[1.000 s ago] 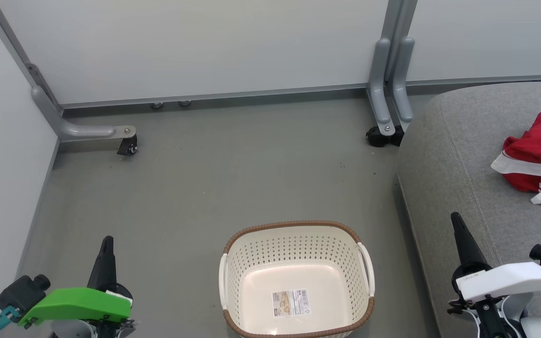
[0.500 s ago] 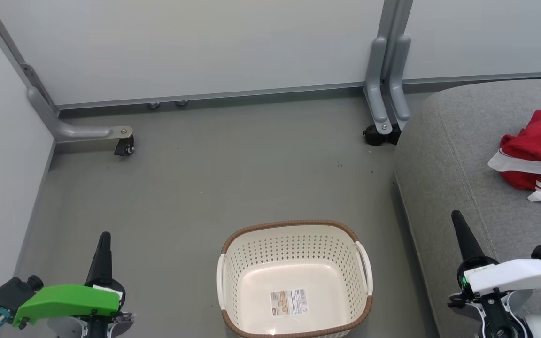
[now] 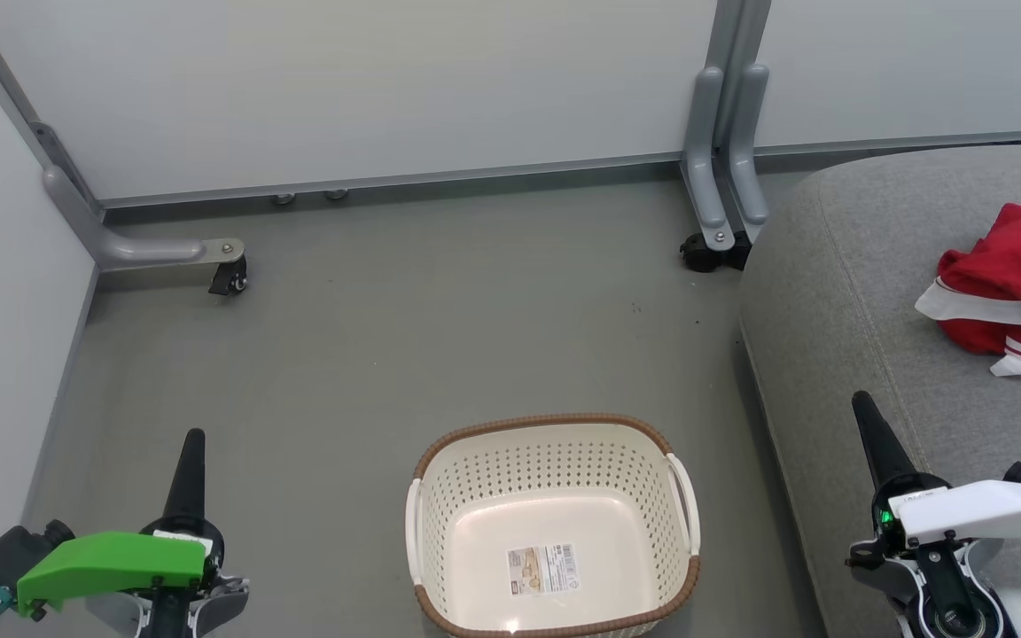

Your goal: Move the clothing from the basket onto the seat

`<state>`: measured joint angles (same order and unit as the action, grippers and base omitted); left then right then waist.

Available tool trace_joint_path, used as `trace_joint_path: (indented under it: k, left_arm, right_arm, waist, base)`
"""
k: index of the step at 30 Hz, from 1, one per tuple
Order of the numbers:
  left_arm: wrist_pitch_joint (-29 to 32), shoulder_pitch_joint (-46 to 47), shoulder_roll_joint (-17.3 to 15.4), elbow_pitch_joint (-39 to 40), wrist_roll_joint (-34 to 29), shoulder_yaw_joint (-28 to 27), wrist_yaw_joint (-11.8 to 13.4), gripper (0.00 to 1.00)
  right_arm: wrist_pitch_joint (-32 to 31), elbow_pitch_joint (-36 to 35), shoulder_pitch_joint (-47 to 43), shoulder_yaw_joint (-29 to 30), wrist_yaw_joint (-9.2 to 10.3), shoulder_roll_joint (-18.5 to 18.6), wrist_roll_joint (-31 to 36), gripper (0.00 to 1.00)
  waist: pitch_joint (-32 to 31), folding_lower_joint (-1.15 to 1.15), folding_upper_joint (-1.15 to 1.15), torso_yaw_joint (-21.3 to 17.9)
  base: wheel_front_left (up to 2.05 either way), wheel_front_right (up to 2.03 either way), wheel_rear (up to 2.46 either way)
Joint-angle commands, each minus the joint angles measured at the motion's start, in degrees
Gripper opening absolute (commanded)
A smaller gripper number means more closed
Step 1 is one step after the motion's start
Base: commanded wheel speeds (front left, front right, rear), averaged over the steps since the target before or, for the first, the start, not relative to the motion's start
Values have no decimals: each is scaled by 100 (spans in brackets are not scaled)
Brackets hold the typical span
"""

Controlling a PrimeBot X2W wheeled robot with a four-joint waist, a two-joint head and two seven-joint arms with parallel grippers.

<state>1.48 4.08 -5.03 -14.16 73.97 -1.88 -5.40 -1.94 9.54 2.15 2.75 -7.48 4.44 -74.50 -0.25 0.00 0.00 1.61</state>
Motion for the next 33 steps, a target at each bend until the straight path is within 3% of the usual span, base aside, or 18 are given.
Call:
trace_joint_path:
  k: [1, 33]
  left_arm:
    - [40, 134, 4, 39, 135, -61, -45, 0]
    - [417, 232, 173, 20, 1483, -399, -182, 0]
  right_arm:
    - [-18, 10, 122, 19, -3, 31, -155, 0]
    - [-250, 358, 349, 147, -2, 0, -1573, 0]
  waist:
    - [2, 0, 0, -6]
    - [32, 0, 0, -121]
  base:
    - [0, 0, 0]
    - [0, 0, 0]
